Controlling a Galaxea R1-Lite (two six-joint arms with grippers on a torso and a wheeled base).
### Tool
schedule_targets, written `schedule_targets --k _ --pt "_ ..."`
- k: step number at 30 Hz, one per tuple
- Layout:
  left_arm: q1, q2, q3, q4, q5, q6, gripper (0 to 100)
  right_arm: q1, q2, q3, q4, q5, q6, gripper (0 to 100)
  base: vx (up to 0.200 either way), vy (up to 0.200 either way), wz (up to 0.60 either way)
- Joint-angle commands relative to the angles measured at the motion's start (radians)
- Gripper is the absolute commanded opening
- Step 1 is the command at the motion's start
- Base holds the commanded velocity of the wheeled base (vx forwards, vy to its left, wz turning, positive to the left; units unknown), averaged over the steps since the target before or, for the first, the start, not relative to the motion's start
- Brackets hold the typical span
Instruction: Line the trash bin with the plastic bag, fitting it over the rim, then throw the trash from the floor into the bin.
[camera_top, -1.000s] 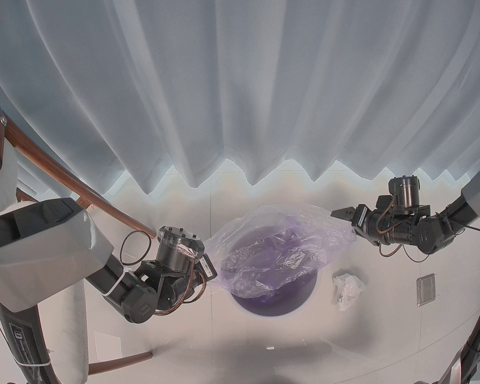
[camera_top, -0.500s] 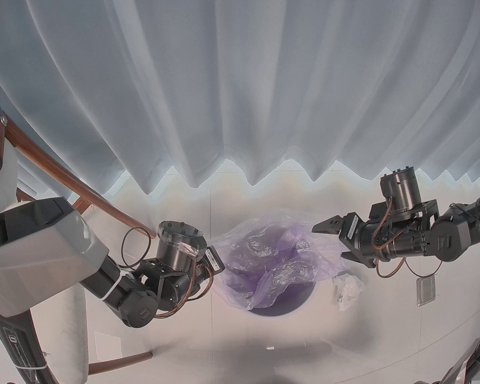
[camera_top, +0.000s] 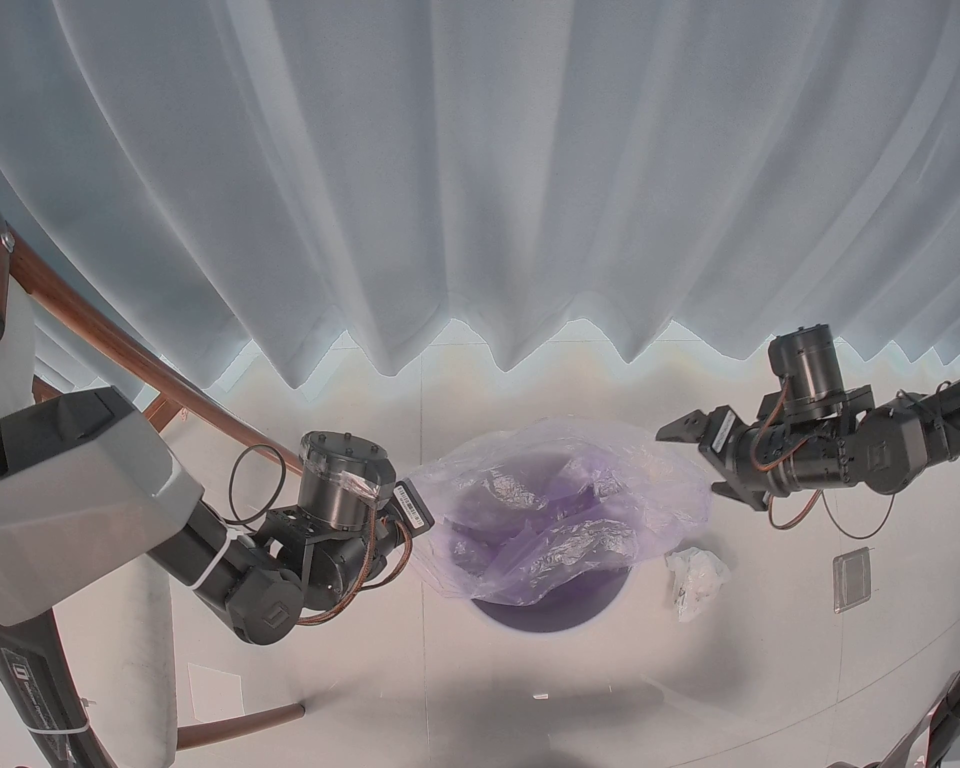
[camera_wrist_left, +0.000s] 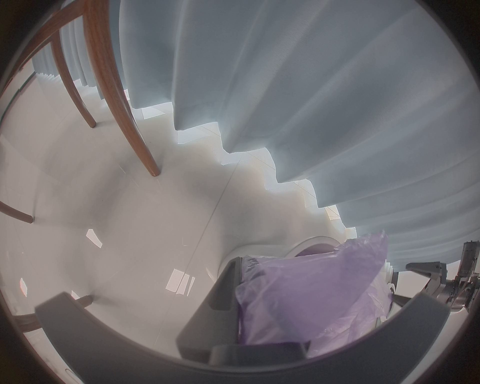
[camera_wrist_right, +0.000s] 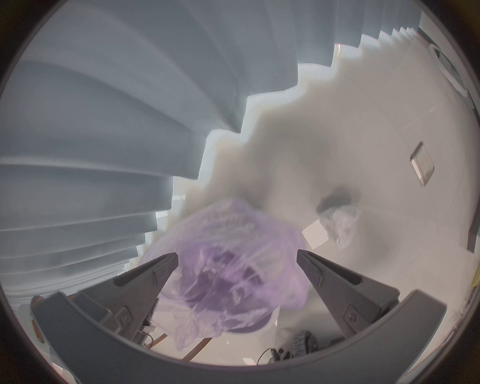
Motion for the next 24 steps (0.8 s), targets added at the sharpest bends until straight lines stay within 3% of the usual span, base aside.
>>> schedule_targets --k 1,6,11,14,18,21,24 --pt "0.025 0.012 -0.004 0.0 0.001 -0.001 0 -0.116 -0.063 -0.024 0.002 0.047 -0.079 100 0.0 0.0 0.0" --pt "0.029 0.014 -0.009 0.0 0.003 -0.002 0 -0.201 -0.083 -0.05 -0.001 0.066 -0.136 100 0.0 0.0 0.0" --pt "0.049 0.009 -0.017 0.0 0.022 -0.004 0 -0.193 -0.176 -0.042 0.058 0.101 -0.12 100 0.0 0.0 0.0" --pt "0.049 0.003 -0.02 -0.002 0.021 -0.015 0 -0.033 -0.25 -0.022 0.227 0.102 -0.048 100 0.0 0.0 0.0" --pt "0.048 0.001 -0.023 -0.011 0.021 -0.024 0 0.143 -0.239 -0.001 0.218 0.092 0.127 100 0.0 0.0 0.0" --pt "0.048 0.001 -0.021 -0.026 0.019 -0.024 0 0.227 -0.191 0.001 0.219 0.09 0.245 100 0.0 0.0 0.0" --pt "0.048 0.001 -0.021 -0.029 0.019 -0.024 0 0.249 -0.133 0.003 0.221 0.078 0.272 100 0.0 0.0 0.0"
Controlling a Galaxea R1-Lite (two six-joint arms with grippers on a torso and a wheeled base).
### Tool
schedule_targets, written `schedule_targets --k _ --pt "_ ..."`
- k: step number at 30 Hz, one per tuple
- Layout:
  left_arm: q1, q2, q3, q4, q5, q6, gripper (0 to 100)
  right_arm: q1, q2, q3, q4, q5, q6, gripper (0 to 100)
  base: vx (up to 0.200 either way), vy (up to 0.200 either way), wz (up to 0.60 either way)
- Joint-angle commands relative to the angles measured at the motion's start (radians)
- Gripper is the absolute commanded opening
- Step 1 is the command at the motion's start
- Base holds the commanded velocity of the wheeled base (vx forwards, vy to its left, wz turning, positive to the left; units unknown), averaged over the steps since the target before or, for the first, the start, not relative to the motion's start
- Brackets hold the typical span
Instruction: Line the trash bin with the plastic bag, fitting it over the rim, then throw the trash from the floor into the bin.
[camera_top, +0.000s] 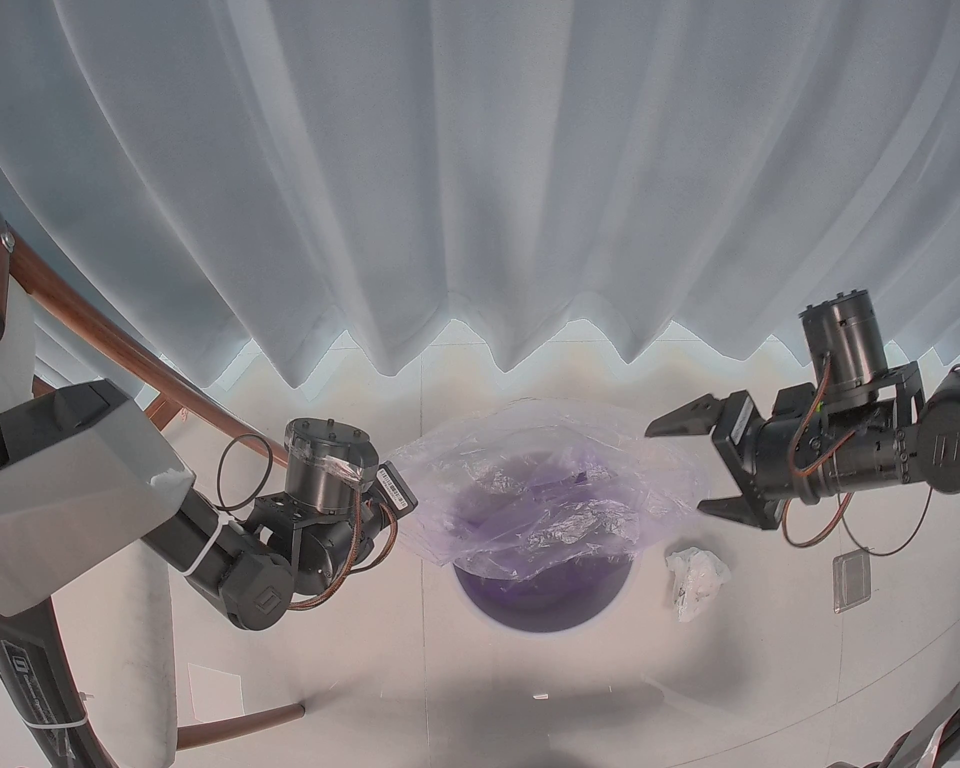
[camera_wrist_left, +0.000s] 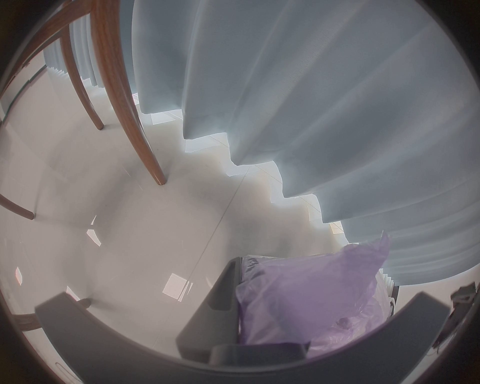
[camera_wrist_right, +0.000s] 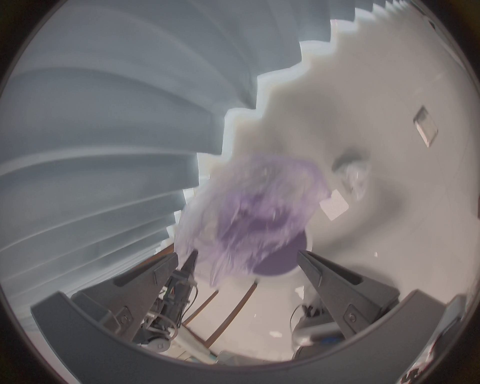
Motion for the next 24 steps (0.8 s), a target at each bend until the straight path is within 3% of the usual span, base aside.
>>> schedule_targets --k 1,11,24 --pt "0.001 -0.003 -0.002 -0.014 0.001 -0.005 0 0.138 0.088 0.012 0.026 -0.022 0.095 100 0.0 0.0 0.0" --pt "-0.004 -0.004 -0.002 -0.014 0.002 -0.003 0 0.134 0.244 -0.054 0.03 -0.086 0.163 100 0.0 0.0 0.0" --pt "-0.01 -0.021 0.009 -0.014 0.001 0.001 0 0.117 0.364 -0.182 0.036 -0.105 0.236 100 0.0 0.0 0.0"
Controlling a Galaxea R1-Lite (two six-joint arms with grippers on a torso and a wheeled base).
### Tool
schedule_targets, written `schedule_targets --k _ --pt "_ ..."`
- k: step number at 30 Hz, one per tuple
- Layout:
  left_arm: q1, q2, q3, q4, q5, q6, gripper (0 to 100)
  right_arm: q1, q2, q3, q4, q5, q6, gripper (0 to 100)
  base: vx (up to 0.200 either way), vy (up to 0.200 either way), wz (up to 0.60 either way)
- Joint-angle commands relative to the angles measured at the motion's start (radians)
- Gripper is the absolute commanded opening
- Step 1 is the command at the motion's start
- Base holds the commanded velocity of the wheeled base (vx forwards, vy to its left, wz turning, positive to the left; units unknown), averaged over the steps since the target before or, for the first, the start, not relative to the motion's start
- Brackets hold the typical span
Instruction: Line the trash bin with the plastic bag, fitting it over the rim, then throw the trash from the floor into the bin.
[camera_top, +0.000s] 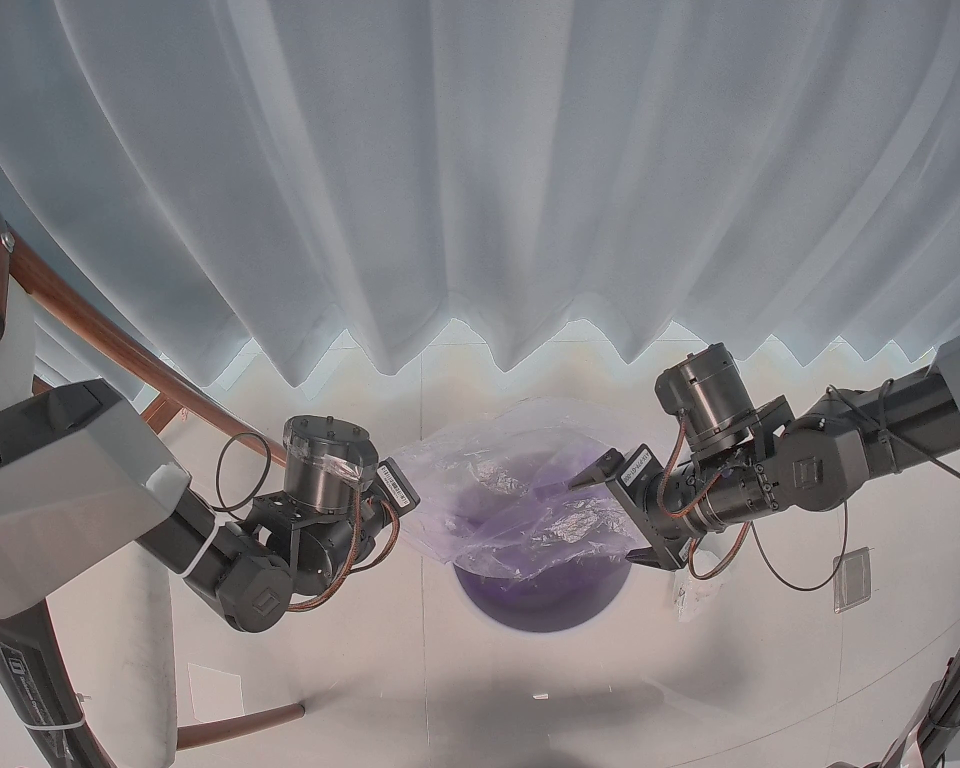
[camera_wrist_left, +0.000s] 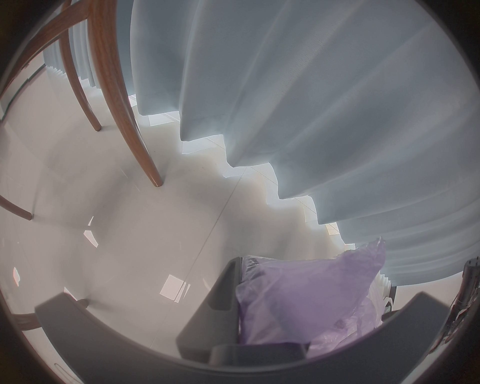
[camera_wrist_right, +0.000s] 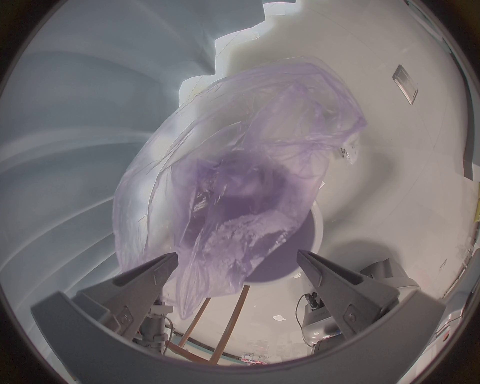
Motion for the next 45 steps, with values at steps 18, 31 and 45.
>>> schedule_targets --k 18,31,45 --pt "0.0 -0.015 0.004 0.0 0.002 0.003 0 -0.061 0.109 -0.081 0.042 -0.013 0.041 0 0.0 0.0 0.0" --pt "-0.016 -0.052 0.093 0.013 -0.015 0.007 0 -0.117 0.051 -0.078 0.109 -0.017 -0.201 0 0.0 0.0 0.0" --pt "-0.198 -0.089 0.343 -0.002 -0.046 -0.019 0 -0.051 0.04 -0.153 -0.18 0.032 -0.539 0 0.0 0.0 0.0"
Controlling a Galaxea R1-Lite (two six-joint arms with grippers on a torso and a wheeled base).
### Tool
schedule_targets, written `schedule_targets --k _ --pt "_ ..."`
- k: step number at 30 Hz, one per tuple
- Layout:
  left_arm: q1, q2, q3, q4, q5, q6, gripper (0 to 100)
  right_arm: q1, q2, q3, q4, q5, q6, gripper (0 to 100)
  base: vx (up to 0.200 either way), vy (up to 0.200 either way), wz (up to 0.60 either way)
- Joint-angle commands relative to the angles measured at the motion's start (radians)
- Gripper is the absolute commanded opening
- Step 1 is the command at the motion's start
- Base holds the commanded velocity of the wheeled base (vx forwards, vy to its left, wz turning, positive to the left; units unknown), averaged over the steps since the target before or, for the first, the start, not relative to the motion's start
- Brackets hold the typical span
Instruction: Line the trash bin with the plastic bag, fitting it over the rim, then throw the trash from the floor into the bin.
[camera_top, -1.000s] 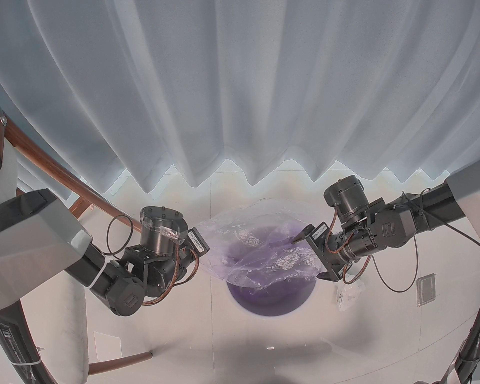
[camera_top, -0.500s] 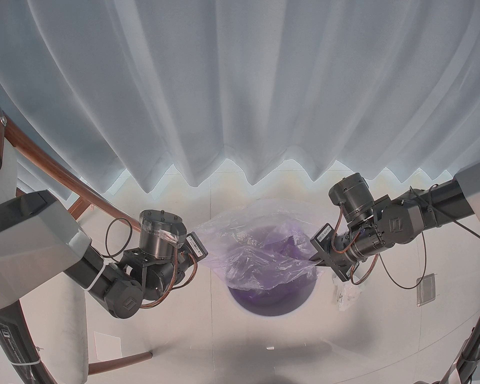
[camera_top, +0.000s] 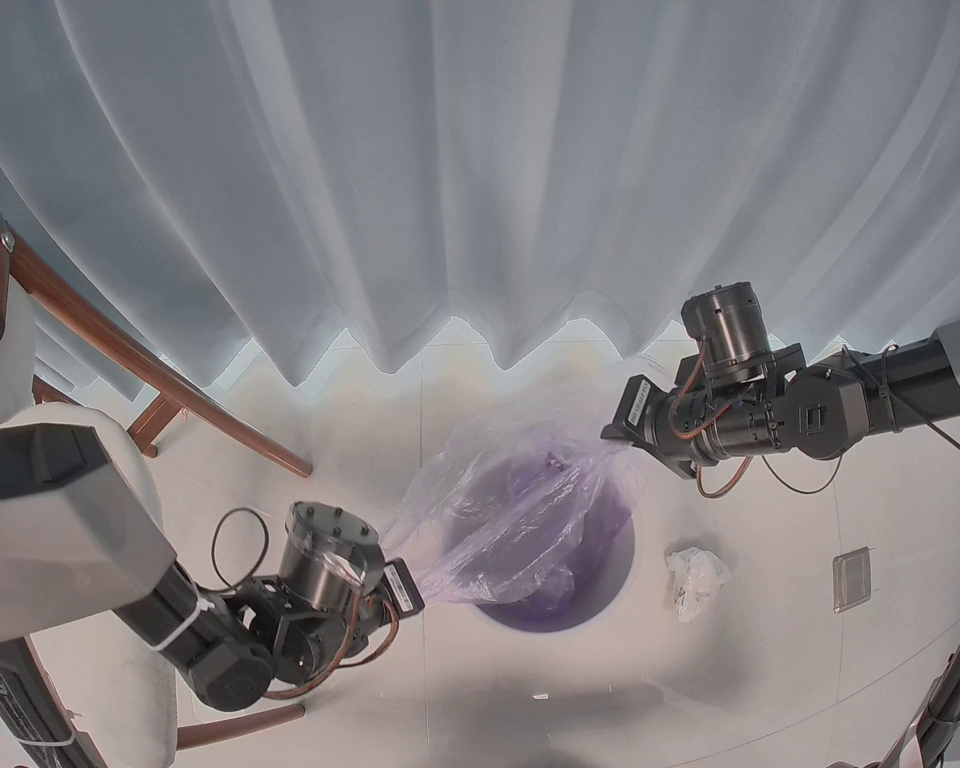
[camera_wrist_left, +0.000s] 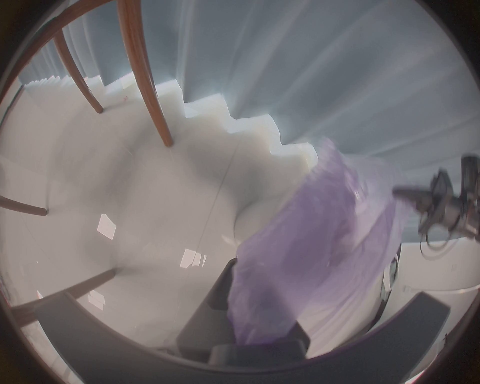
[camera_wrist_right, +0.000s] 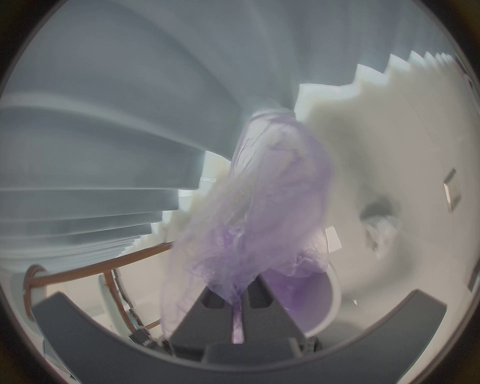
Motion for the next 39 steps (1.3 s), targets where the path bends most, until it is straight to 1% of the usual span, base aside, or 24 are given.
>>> schedule_targets --k 1,3,7,10,11,14,15,17,21,22,23,26,32,35,39 --pt "-0.108 -0.013 0.091 -0.012 -0.003 -0.034 0 0.05 0.022 -0.014 -0.109 0.014 -0.077 0 0.0 0.0 0.0" --pt "-0.144 -0.013 0.1 -0.012 -0.006 -0.062 0 0.068 0.036 -0.012 -0.152 0.014 -0.099 0 0.0 0.0 0.0" --pt "-0.22 -0.006 0.099 -0.012 -0.003 -0.1 0 0.096 0.038 0.025 -0.189 0.017 -0.109 0 0.0 0.0 0.0" --pt "-0.229 0.002 0.096 -0.012 -0.001 -0.102 0 0.096 0.038 0.038 -0.191 0.017 -0.112 0 0.0 0.0 0.0" --pt "-0.249 0.045 0.088 -0.013 0.002 -0.1 0 0.075 0.038 0.063 -0.208 0.017 -0.128 0 0.0 0.0 0.0" --pt "-0.262 0.077 0.083 -0.03 0.0 -0.1 0 0.022 0.036 0.083 -0.229 0.025 -0.138 0 0.0 0.0 0.0" --pt "-0.262 0.079 0.083 -0.031 0.0 -0.1 0 0.019 0.036 0.084 -0.229 0.025 -0.14 0 0.0 0.0 0.0" --pt "-0.269 0.105 0.068 -0.064 0.004 -0.097 0 -0.033 0.034 0.103 -0.254 0.042 -0.157 0 0.0 0.0 0.0" --pt "-0.267 0.136 0.047 -0.081 0.027 -0.099 0 -0.088 0.025 0.132 -0.281 0.057 -0.177 0 0.0 0.0 0.0" --pt "-0.262 0.146 0.037 -0.081 0.034 -0.099 0 -0.12 0.025 0.149 -0.29 0.067 -0.185 0 0.0 0.0 0.0" --pt "-0.262 0.146 0.037 -0.081 0.034 -0.099 0 -0.12 0.025 0.149 -0.29 0.067 -0.185 0 0.0 0.0 0.0" --pt "-0.25 0.166 0.01 -0.081 0.04 -0.099 0 -0.182 0.041 0.19 -0.324 0.076 -0.204 0 0.0 0.0 0.0" --pt "-0.213 0.212 -0.056 -0.081 0.083 -0.102 0 -0.209 0.087 0.252 -0.404 0.073 -0.206 0 0.0 0.0 0.0" --pt "-0.212 0.214 -0.069 -0.081 0.083 -0.099 0 -0.232 0.114 0.296 -0.474 0.071 -0.208 0 0.0 0.0 0.0" --pt "-0.224 0.215 -0.07 -0.082 0.083 -0.097 0 -0.245 0.139 0.344 -0.565 0.07 -0.208 0 0.0 0.0 0.0"
